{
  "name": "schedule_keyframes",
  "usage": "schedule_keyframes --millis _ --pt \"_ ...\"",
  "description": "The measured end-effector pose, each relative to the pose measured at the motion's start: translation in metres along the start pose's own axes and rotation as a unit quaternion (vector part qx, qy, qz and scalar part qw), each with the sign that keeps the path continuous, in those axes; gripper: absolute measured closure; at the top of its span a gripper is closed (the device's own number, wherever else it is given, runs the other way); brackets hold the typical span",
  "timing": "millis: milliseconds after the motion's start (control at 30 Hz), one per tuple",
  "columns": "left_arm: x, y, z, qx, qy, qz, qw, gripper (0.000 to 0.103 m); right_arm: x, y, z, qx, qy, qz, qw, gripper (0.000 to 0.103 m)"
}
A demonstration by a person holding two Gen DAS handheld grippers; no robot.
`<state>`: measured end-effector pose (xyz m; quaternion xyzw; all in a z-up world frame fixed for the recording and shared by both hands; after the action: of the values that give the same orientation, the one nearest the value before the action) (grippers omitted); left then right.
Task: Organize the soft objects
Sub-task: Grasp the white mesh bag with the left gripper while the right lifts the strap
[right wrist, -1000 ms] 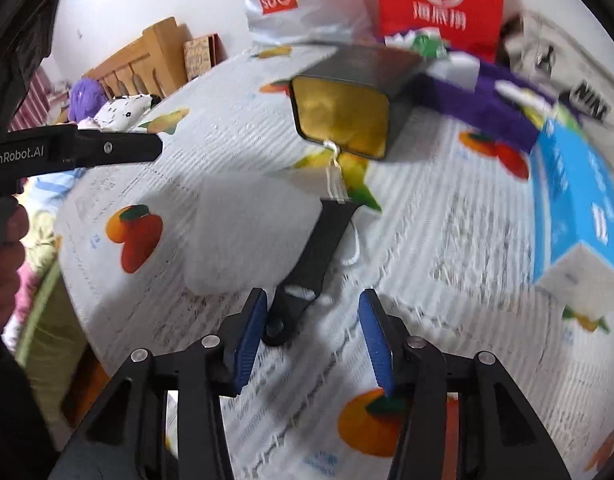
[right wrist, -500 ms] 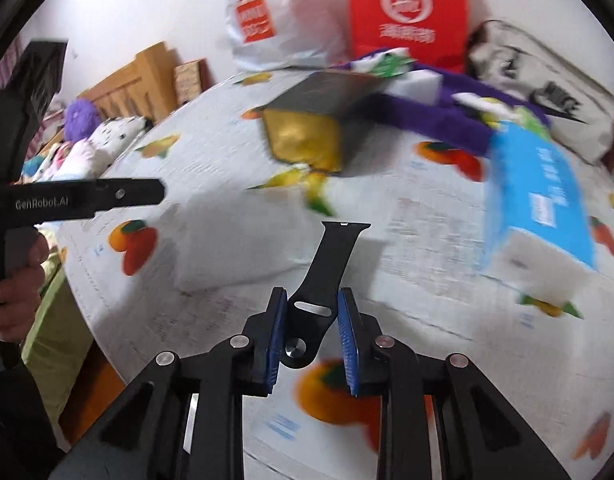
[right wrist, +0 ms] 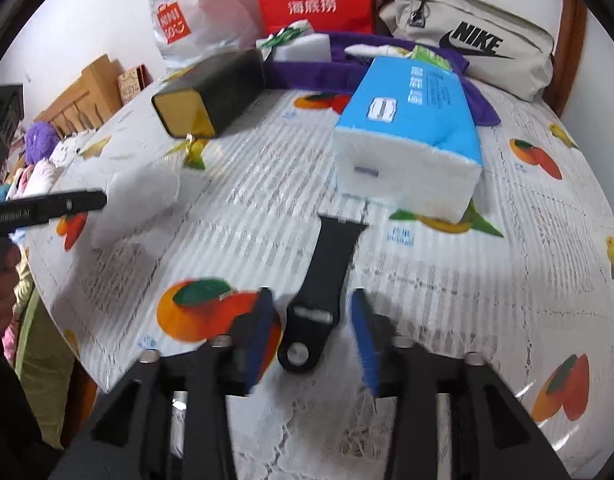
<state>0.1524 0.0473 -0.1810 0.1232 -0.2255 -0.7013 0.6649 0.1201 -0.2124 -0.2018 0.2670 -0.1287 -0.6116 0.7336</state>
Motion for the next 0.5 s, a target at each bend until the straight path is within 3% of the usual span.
schedule_keyframes --millis 133,167,200,233,400,500 --pt "0.001 0.001 0.0 -0.002 0.002 -0.001 1.0 0.039 -0.004 0.008 -0.013 0.003 -0.024 -0.005 1.0 0.056" --pt "0.001 0.001 -0.001 -0.002 0.002 0.0 1.0 0.039 -0.007 0.009 -0.014 0.007 -0.039 0.004 0.999 0.063" --pt "0.001 0.001 -0.001 -0.003 0.002 0.0 1.0 0.039 -0.014 0.009 -0.016 0.013 -0.052 0.027 0.998 0.079" --pt "0.001 0.0 -0.001 -0.004 0.002 0.001 1.0 0.039 -0.017 0.009 -0.016 0.013 -0.049 0.038 0.998 0.082" --pt "0.0 0.0 -0.002 -0.005 -0.002 0.001 1.0 0.039 -0.012 0.006 -0.009 0.004 -0.04 0.036 0.999 0.081" --pt "0.003 -0.001 -0.004 -0.005 -0.014 -0.003 0.9999 0.039 -0.008 0.004 -0.008 -0.001 -0.032 0.026 0.999 0.074"
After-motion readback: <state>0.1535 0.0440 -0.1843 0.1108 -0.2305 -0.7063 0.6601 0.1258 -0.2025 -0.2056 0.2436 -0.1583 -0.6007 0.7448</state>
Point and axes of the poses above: each gripper's, at about its wrist camera, not at the fingertips, and z roughly against the way its jaws point, x to its right, y to its top, the point moved 2 cm from there along -z, roughly the way its jaws point, and after that the axes turned 4 degrees about y, right-handed, at the moved point
